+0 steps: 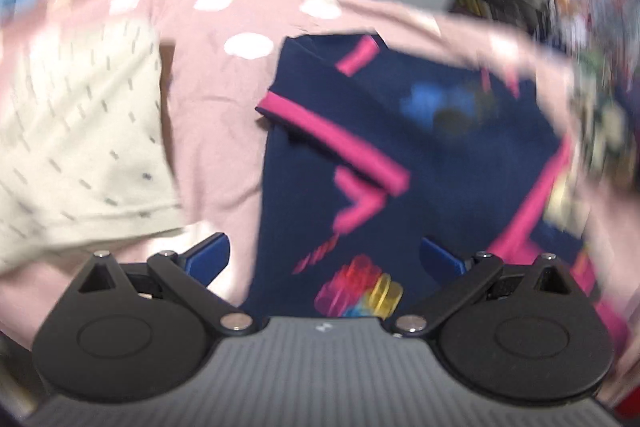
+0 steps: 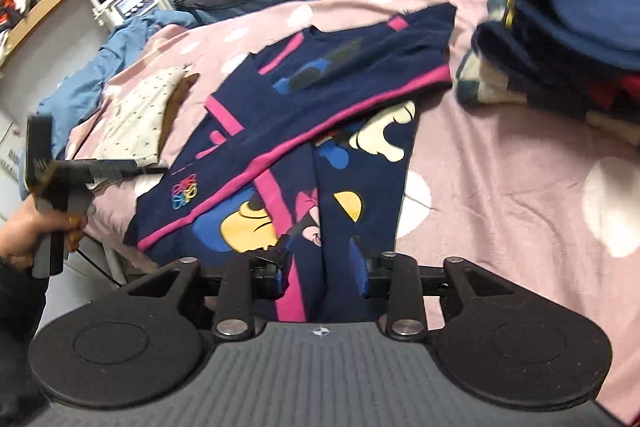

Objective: Fold small clothes

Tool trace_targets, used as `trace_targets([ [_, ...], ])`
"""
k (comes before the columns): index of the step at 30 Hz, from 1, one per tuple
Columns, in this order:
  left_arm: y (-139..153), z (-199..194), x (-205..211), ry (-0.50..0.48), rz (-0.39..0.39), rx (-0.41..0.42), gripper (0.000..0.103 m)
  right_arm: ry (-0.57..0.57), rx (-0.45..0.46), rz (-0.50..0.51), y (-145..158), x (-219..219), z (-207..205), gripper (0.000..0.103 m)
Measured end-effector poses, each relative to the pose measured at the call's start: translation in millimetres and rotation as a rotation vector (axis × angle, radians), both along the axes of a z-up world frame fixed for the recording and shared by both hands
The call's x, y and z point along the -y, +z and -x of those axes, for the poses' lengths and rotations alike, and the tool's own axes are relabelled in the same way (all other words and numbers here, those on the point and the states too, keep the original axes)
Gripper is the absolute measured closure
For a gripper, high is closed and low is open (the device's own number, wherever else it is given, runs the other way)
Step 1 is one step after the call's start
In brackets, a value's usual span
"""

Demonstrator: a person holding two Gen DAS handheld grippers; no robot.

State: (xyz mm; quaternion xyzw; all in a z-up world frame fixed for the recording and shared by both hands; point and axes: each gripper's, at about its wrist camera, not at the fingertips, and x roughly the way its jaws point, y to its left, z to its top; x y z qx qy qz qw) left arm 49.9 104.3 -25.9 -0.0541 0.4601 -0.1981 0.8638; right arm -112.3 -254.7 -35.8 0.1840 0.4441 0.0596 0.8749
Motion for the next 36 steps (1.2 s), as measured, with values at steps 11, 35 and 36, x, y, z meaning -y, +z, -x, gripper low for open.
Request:
trace_targets([
  [11,-52,-114,21,0.216,0.119,-0.073,0.034,-0.038,-0.025,-0.007,-9,-5,0,0.039],
  [35,9,-190,41,0.056,-0.238,0.206,0.000,0.126,0.096,0.224,46,44,-141,0.000],
  [36,15,-197,46,0.007,-0.220,0.231,0.000,0.152,0.093,0.243,48,49,-161,0.000],
])
